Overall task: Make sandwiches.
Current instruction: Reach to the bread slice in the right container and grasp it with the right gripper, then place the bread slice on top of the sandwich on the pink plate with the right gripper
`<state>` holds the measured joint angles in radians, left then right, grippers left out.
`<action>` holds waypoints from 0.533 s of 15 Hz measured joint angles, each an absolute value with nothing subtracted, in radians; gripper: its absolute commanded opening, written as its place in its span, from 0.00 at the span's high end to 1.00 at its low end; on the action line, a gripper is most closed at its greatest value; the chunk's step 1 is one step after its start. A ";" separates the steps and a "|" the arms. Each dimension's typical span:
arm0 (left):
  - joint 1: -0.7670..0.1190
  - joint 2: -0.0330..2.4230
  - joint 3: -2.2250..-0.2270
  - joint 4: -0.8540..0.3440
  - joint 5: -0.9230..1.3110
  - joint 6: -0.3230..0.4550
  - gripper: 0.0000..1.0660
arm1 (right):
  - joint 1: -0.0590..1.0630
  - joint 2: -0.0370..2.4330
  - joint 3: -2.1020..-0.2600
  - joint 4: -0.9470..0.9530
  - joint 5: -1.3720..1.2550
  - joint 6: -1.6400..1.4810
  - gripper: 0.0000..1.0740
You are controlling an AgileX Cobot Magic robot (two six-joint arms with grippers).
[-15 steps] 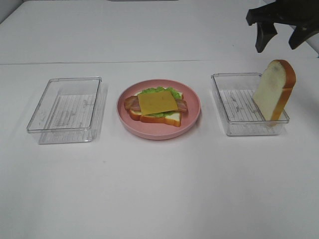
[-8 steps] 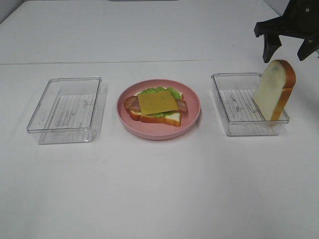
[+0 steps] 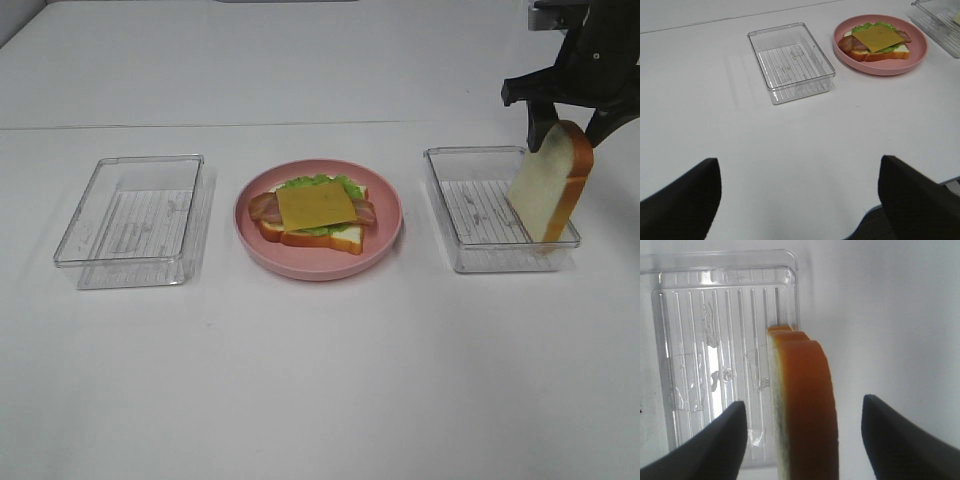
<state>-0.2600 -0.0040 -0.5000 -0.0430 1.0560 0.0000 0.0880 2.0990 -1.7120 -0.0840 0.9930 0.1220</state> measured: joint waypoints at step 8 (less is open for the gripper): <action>-0.260 -0.004 -0.500 -0.043 1.056 0.000 0.24 | 0.088 2.094 -1.712 -0.081 1.001 0.122 1.00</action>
